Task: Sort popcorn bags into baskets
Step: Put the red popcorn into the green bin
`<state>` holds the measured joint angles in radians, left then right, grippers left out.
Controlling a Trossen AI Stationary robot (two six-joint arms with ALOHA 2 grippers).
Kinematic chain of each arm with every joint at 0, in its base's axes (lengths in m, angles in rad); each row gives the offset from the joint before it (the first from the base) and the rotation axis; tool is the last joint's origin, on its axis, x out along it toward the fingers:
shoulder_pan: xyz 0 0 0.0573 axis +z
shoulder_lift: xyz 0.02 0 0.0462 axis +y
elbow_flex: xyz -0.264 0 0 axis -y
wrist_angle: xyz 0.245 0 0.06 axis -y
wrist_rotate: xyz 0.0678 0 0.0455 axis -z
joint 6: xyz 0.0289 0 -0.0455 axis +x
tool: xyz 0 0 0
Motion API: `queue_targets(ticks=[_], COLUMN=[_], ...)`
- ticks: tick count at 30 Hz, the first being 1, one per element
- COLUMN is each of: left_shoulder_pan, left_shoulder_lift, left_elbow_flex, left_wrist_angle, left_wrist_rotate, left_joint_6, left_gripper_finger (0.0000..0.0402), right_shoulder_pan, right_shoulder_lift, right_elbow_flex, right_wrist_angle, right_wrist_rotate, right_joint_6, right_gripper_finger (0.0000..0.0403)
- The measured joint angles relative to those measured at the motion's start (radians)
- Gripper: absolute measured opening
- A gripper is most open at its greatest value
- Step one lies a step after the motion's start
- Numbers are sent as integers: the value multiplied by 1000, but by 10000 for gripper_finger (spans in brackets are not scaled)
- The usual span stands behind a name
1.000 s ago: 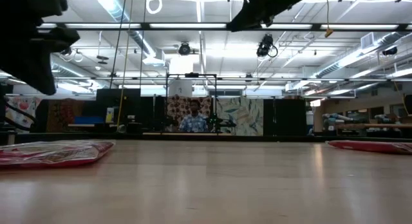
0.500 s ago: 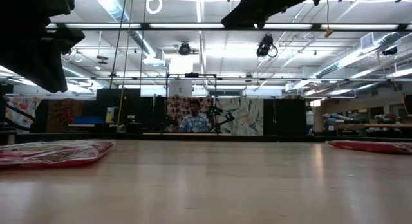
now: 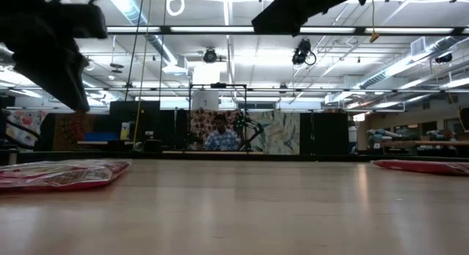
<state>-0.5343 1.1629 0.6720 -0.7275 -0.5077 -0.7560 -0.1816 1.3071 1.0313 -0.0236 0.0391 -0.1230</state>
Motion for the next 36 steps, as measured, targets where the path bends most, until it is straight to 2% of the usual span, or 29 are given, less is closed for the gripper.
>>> queue_targets(ticks=[4, 7, 11, 13, 16, 20, 24, 27, 31, 36], left_shoulder_pan=[77, 122, 182, 200, 193, 145, 69, 9, -58, -96], left_shoulder_lift=[0, 1, 1, 1, 1, 2, 10, 21, 39, 94], left_elbow_flex=[-75, -137, -165, -172, -161, -154, -154, -153, -153, -153], left_wrist_angle=[132, 274, 313, 340, 365, 356, 312, 299, 297, 274], left_wrist_rotate=[128, 171, 233, 293, 384, 438, 441, 386, 253, 224], left_joint_6=[-45, -15, 8, 86, 280, 513, 740, 854, 942, 986], left_gripper_finger=[109, 104, 103, 103, 103, 103, 103, 103, 103, 103], right_shoulder_pan=[34, 57, 86, 99, 115, 124, 123, 124, 123, 124], right_shoulder_lift=[0, 0, 0, 0, 0, 0, 0, 0, 0, 0], right_elbow_flex=[0, 0, 0, 0, 0, 0, 0, 0, 0, 0], right_wrist_angle=[-11, -24, -36, -42, -53, -55, -64, -77, -79, -80], right_wrist_rotate=[0, 0, 1, 1, 1, 2, 5, 5, 5, 5], right_joint_6=[-1, -2, 0, 0, 0, 13, 48, 68, 79, 94], right_gripper_finger=[165, 165, 165, 165, 165, 165, 165, 165, 165, 165])
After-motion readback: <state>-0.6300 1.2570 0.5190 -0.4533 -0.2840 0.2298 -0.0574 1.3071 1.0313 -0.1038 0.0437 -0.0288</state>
